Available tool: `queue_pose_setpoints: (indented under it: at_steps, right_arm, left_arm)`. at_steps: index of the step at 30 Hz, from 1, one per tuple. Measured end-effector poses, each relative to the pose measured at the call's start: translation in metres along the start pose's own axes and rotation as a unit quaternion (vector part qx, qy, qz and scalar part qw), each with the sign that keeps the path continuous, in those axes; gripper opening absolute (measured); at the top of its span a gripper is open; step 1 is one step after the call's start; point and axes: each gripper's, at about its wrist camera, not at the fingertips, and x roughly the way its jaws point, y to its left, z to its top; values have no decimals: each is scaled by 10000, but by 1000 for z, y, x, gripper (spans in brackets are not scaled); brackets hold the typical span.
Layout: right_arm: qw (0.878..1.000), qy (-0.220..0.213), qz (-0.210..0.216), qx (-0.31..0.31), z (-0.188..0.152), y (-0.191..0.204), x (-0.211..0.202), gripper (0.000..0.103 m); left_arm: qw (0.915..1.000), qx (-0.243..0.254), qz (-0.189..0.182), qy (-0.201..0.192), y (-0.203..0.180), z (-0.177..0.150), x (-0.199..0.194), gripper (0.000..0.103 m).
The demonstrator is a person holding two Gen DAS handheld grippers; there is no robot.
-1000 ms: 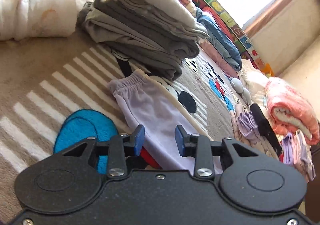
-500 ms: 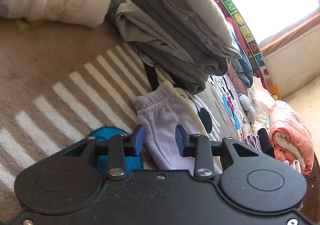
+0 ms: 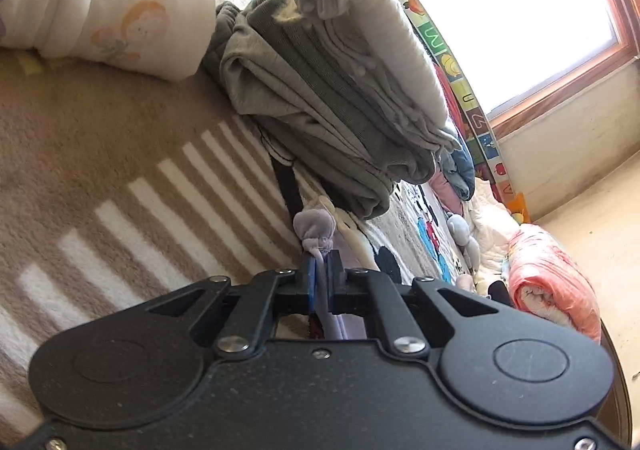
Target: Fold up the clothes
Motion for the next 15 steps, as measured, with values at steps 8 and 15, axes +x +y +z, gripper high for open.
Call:
queue_pose_setpoints:
  at_steps: [8,15]
  right_arm:
    - [9855,-123,590,1585,-32,-56,-51,40]
    - [9427,-186,128,3329,-113,-110,-77,32]
  left_arm:
    - [9922,708,1023,-49,-18,4,-8,14]
    - [9820,1849,389,-4,-61,-6,-18,15]
